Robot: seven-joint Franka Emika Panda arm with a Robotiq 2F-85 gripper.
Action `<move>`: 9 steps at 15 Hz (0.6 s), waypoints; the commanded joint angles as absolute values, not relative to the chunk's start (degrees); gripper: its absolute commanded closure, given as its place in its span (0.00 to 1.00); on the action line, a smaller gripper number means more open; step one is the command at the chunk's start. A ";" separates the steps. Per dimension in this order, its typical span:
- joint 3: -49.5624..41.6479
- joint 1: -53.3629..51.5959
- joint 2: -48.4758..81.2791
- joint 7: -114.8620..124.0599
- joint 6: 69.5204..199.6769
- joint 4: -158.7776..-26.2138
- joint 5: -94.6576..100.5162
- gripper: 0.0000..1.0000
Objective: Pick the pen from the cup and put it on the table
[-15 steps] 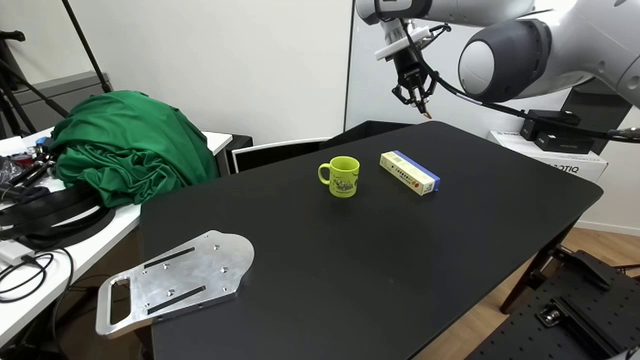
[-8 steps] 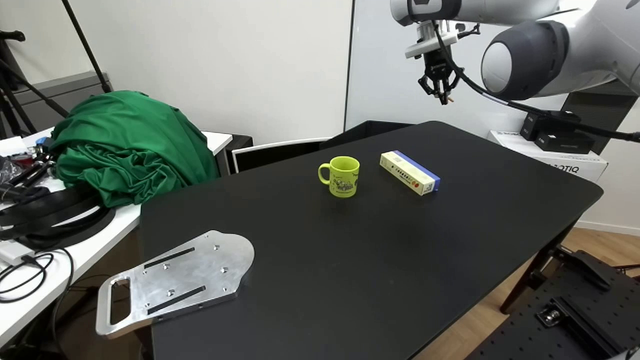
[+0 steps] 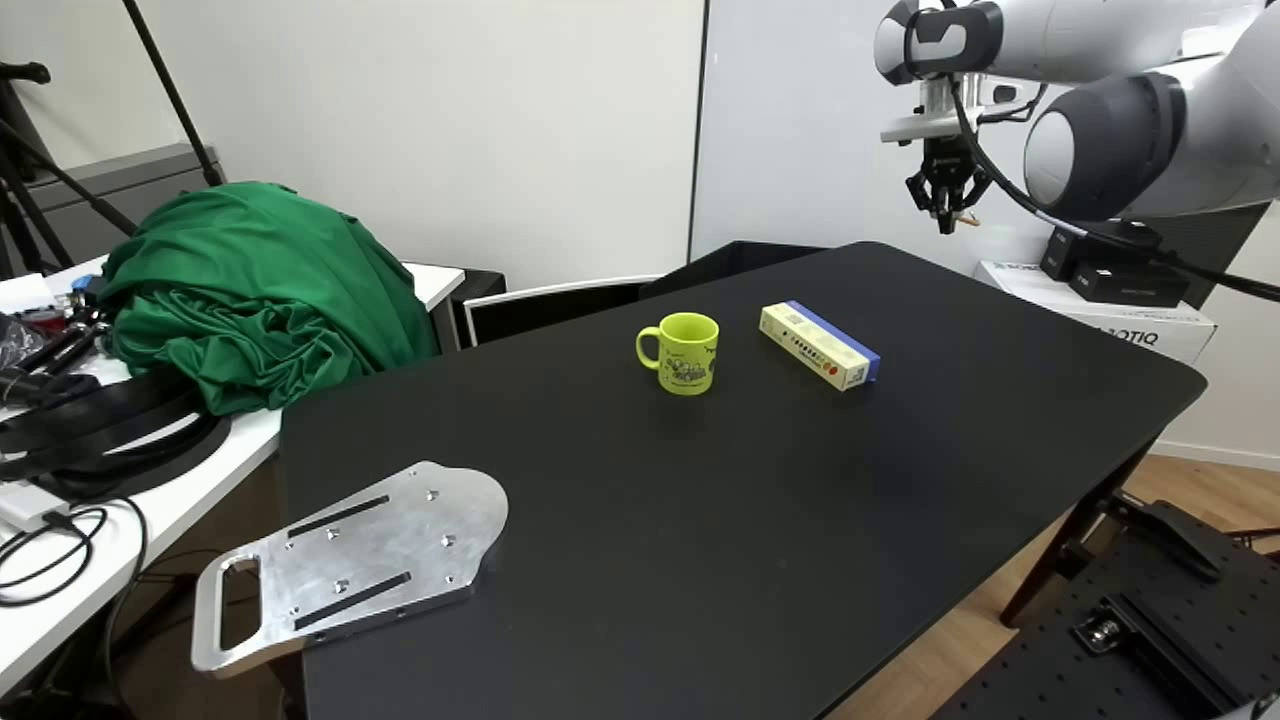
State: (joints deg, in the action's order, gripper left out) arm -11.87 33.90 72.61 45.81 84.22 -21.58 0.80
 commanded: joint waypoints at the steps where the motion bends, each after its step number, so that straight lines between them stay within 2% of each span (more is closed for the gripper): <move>1: -12.63 33.78 78.02 53.27 90.23 -18.63 1.60 0.98; 9: -13.46 28.38 85.21 64.70 97.13 -19.17 3.29 0.98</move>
State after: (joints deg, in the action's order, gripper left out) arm -12.54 29.78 82.46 60.01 96.34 -21.56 2.36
